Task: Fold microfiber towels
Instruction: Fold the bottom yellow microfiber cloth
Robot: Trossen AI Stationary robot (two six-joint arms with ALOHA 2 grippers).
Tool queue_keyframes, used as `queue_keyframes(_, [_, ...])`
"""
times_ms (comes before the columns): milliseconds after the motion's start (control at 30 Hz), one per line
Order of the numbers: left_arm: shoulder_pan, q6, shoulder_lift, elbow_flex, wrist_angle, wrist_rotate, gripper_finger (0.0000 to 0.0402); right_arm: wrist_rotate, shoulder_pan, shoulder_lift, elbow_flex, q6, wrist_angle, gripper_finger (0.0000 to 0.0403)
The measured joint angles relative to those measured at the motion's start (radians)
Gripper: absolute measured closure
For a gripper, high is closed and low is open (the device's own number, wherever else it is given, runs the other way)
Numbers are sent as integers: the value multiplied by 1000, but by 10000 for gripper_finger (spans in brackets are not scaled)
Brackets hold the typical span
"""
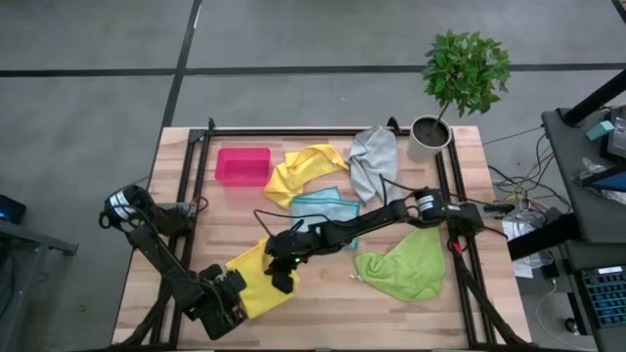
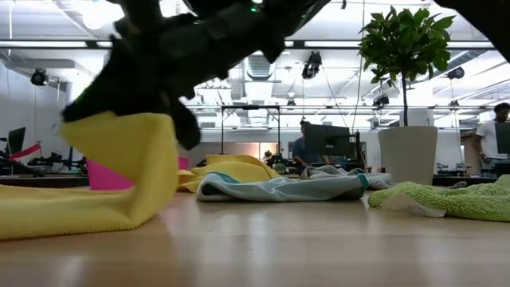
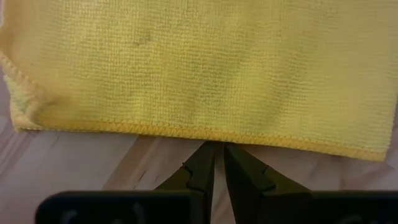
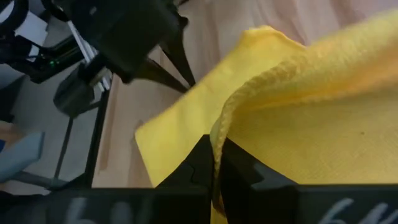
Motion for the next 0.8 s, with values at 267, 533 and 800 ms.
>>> queue_keyframes(267, [1, 0, 0, -1, 4, -4, 378, -60, 1, 136, 191, -17, -17, 394])
queue_keyframes(533, [1, -1, 1, -2, 12, -5, 378, -52, 0, 207, 280, -9, -12, 366])
queue_keyframes(800, [2, -2, 0, -2, 14, -5, 378, -52, 0, 228, 314, -18, 9, 285])
